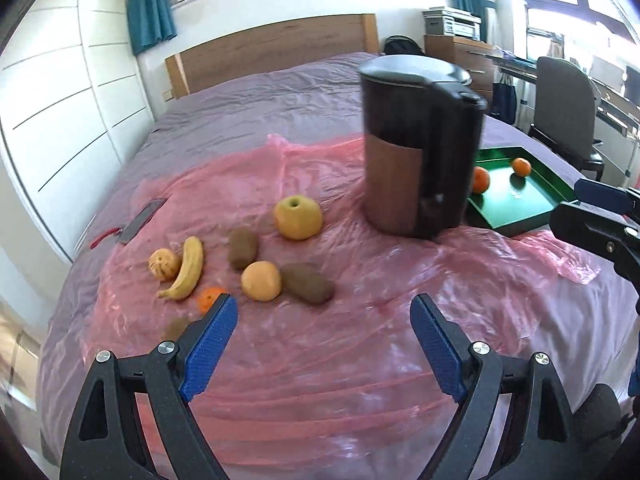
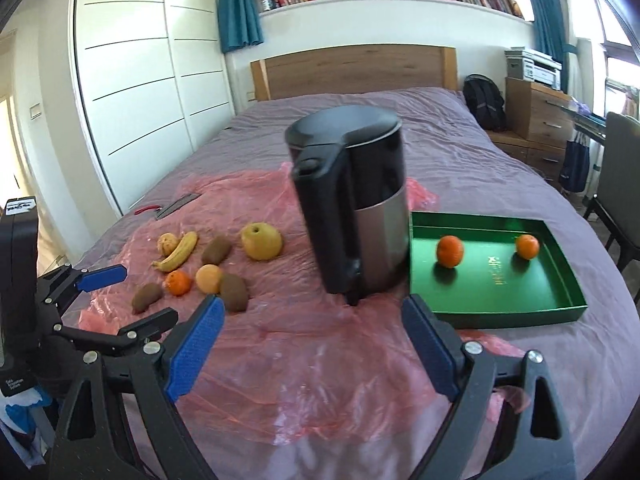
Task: Organize fruits
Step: 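Return both tools to the fruits on the pink sheet, then grasp a kiwi with the left tool while the right tool grasps another kiwi, then carry both kiwis over the green tray with both tools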
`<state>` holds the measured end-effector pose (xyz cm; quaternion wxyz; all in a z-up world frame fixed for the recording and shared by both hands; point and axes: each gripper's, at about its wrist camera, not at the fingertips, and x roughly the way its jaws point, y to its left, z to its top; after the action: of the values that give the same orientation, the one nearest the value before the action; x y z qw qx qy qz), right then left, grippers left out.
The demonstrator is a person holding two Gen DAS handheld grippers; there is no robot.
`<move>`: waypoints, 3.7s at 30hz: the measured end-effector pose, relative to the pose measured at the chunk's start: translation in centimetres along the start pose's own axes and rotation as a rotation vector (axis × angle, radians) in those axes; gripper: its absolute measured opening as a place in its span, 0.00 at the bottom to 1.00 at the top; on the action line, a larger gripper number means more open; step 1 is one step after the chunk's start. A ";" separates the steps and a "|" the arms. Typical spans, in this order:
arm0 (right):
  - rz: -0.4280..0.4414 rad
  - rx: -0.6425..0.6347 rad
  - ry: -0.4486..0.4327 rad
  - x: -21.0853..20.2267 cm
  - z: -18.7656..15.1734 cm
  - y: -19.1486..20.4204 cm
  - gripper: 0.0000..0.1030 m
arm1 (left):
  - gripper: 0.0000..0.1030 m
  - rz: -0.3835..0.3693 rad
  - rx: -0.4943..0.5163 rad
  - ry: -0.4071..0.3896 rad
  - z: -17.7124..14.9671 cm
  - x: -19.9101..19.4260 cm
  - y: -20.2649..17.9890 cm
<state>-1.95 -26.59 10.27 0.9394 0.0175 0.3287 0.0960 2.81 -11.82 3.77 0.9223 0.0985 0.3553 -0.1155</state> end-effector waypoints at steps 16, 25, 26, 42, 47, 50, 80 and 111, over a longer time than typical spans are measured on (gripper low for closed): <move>0.123 -0.196 0.219 14.7 -1.5 11.4 1.00 | 0.82 0.041 -0.201 0.125 -6.4 7.2 16.6; 0.131 -0.231 0.314 22.4 -1.3 12.3 0.93 | 0.80 -0.021 -0.221 0.206 -7.0 11.9 18.7; 0.132 -0.232 0.320 23.0 -1.3 12.4 0.91 | 0.78 -0.024 -0.219 0.212 -7.1 12.2 18.8; 0.139 -0.225 0.403 27.7 -2.4 11.9 0.62 | 0.46 -0.075 -0.222 0.288 -8.2 15.7 19.0; 0.141 -0.223 0.408 28.1 -2.6 11.6 0.46 | 0.40 -0.081 -0.217 0.293 -8.3 16.1 19.1; 0.158 -0.212 0.411 28.1 -2.6 11.3 0.42 | 0.40 -0.076 -0.205 0.292 -8.3 16.1 18.9; 0.192 -0.083 0.293 15.1 -3.3 7.9 0.40 | 0.39 -0.108 -0.146 0.168 -5.8 4.9 12.7; -0.156 0.215 0.076 3.3 -3.2 -19.9 0.40 | 0.39 -0.443 0.222 0.114 6.8 3.8 -18.2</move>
<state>1.99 -45.59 3.82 0.9235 0.0890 0.3729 -0.0126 4.70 -31.49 4.29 0.8364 0.1252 0.4050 -0.3474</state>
